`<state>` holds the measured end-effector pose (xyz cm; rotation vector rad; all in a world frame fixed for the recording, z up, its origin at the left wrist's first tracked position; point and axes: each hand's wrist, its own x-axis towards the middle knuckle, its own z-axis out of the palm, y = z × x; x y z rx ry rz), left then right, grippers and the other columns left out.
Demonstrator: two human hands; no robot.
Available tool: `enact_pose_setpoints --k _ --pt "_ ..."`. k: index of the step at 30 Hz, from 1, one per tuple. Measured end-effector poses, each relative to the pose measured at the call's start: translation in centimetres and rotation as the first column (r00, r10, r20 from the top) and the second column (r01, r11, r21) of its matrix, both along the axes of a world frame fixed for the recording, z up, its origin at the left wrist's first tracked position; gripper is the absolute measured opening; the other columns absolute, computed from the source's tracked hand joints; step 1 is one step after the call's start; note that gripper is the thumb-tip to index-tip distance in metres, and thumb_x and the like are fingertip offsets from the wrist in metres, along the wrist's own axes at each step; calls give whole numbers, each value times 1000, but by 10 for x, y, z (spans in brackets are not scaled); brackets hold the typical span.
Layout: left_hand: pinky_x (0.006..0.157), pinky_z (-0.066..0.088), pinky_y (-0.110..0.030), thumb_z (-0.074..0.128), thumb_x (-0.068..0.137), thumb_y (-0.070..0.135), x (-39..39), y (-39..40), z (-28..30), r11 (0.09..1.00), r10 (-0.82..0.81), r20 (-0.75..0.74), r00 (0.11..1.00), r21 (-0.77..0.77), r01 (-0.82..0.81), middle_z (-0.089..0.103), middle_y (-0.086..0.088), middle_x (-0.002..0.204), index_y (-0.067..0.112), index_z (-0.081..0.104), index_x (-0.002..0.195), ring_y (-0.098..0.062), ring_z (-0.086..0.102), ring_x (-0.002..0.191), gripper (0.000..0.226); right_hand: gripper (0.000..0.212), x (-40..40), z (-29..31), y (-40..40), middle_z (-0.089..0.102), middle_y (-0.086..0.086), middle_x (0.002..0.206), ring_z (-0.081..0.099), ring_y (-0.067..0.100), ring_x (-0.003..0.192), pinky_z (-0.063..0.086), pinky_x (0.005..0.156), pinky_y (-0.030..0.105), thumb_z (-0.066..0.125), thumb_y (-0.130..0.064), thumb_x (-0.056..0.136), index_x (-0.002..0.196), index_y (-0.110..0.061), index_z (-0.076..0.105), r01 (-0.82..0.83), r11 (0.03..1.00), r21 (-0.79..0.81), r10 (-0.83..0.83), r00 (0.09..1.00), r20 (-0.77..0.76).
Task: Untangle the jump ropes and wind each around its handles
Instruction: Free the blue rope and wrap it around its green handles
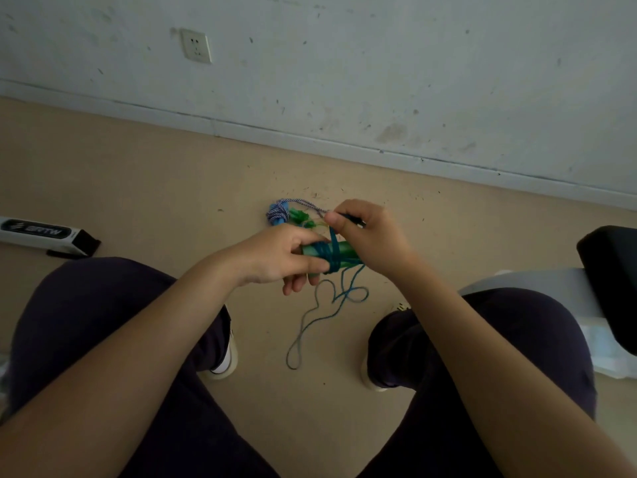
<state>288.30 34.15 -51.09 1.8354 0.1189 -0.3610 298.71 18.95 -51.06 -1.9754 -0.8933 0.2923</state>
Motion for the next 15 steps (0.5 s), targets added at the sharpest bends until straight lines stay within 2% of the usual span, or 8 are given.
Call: enact_pose_setpoints --k 2,5,6,8,11,13,15 --pt "48 50 -27 62 94 3 0 2 1 1000 22 9 1000 -2 -22 67 -12 78 9 64 114 -16 58 54 20 25 -5 -3 3 53 -5 65 46 7 60 38 57 22 60 -24 97 71 -23 59 26 1000 -17 -27 999 -33" --pt "50 51 -27 60 96 6 -1 2 -1 1000 16 -5 1000 -1 -16 69 -9 80 10 62 112 -14 60 56 16 26 -7 -6 6 50 -6 61 47 10 53 41 51 28 57 -30 98 73 -23 57 66 992 -104 -68 998 -10" --pt "50 51 -26 59 97 7 -1 1 -1 1000 19 -8 1000 -9 -19 69 -9 80 11 61 111 -13 60 56 15 26 -7 -6 6 49 -7 59 46 8 50 42 49 27 58 -31 98 73 -24 57 82 991 -106 -84 996 -8" --pt "49 50 -25 57 98 8 -1 1 0 999 39 -14 999 -37 -40 67 -7 79 12 60 112 -12 59 55 14 26 -7 -5 8 46 -9 55 45 3 48 35 46 16 60 -31 96 72 -24 56 131 987 -93 -129 991 33" --pt "51 49 -25 58 98 20 -3 4 5 995 46 -55 997 -85 -51 67 -9 81 15 61 107 -15 59 59 10 25 -8 -3 11 45 -9 53 44 1 49 34 47 16 62 -30 95 71 -26 55 163 985 -59 -157 983 90" --pt "51 49 -27 57 98 34 -4 4 8 998 41 -81 996 -41 -44 67 -10 81 18 60 100 -17 59 59 16 25 -9 -3 11 46 -9 53 43 4 49 34 47 18 62 -31 95 72 -24 56 161 985 -55 -154 982 111" --pt "50 48 -29 54 98 43 -5 3 9 996 28 -80 996 81 -21 68 -7 77 23 56 95 -17 58 55 20 25 -11 -4 10 46 -7 54 42 7 50 33 47 19 62 -32 95 73 -22 57 156 986 -53 -149 982 118"
